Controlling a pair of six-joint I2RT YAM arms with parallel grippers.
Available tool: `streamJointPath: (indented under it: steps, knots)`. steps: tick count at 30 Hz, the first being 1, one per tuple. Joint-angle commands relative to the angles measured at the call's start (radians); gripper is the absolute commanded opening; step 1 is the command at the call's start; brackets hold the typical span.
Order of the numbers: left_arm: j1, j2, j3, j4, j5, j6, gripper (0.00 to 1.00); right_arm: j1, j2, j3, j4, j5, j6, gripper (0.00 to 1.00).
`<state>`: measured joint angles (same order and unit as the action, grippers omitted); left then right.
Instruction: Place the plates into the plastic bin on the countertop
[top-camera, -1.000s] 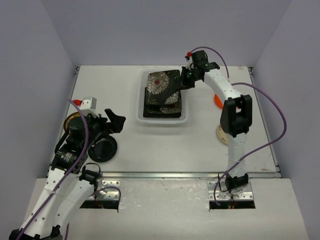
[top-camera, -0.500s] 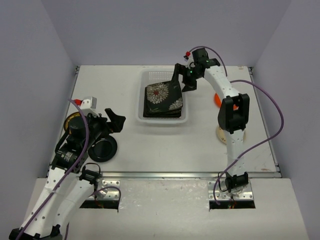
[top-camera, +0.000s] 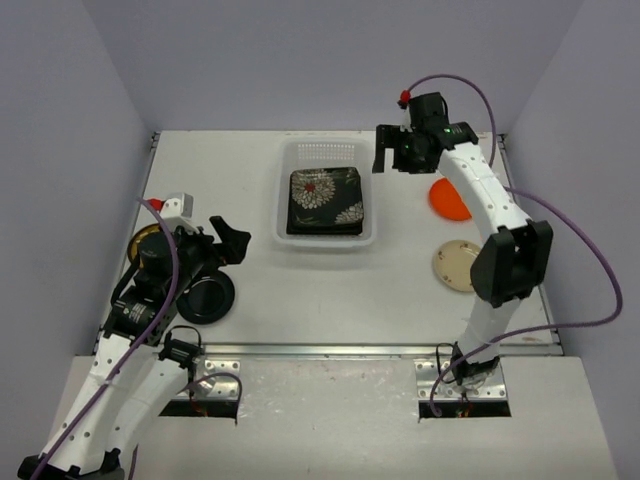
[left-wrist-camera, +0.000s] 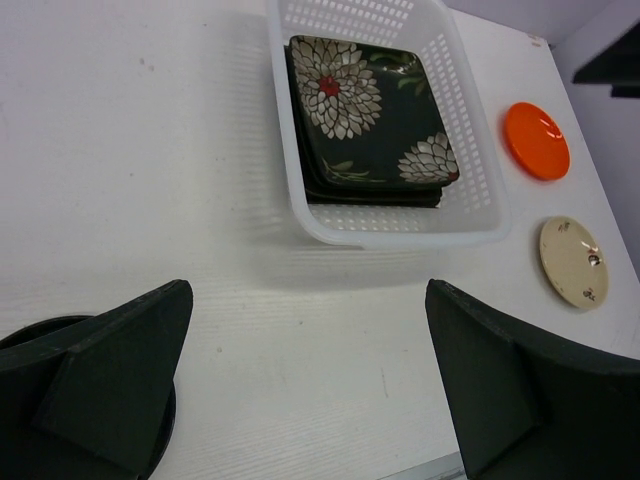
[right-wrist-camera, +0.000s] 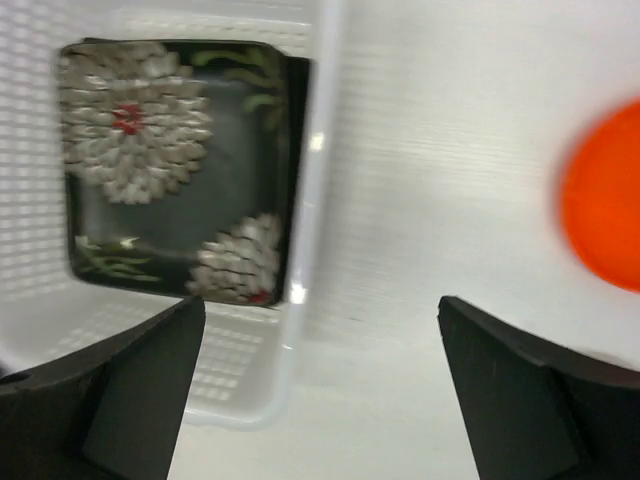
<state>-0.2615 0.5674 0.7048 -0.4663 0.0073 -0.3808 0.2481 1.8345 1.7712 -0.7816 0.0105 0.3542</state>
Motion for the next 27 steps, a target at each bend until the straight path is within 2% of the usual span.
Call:
streamJointPath:
  steps: [1,4,6,11,16,21,27]
  knots:
    - [-0.01,-0.015,0.005,0.031,-0.034,-0.015,1.0,-0.005,-0.253,-0.325,0.21,0.418,-0.161,0.99]
    - [-0.011,-0.009,0.005,0.035,-0.015,-0.009,1.0,-0.012,-0.303,-0.482,0.356,0.504,-0.359,0.99]
    - [-0.012,-0.003,0.005,0.037,-0.009,-0.006,1.0,-0.031,-0.274,-0.545,0.451,0.509,-0.463,0.99]
    - [-0.016,-0.017,0.002,0.043,0.023,-0.001,1.0,-0.069,-0.132,-0.524,0.521,0.406,-0.572,0.99]
    - [-0.053,-0.029,-0.001,0.043,0.018,-0.001,1.0,-0.069,0.081,-0.478,0.63,0.534,-0.729,0.99]
    - [-0.085,-0.023,-0.001,0.044,0.02,-0.001,1.0,-0.081,0.16,-0.471,0.672,0.503,-0.717,0.99]
    - [-0.088,-0.029,-0.001,0.043,0.022,-0.001,1.0,-0.086,0.262,-0.458,0.705,0.506,-0.69,0.9]
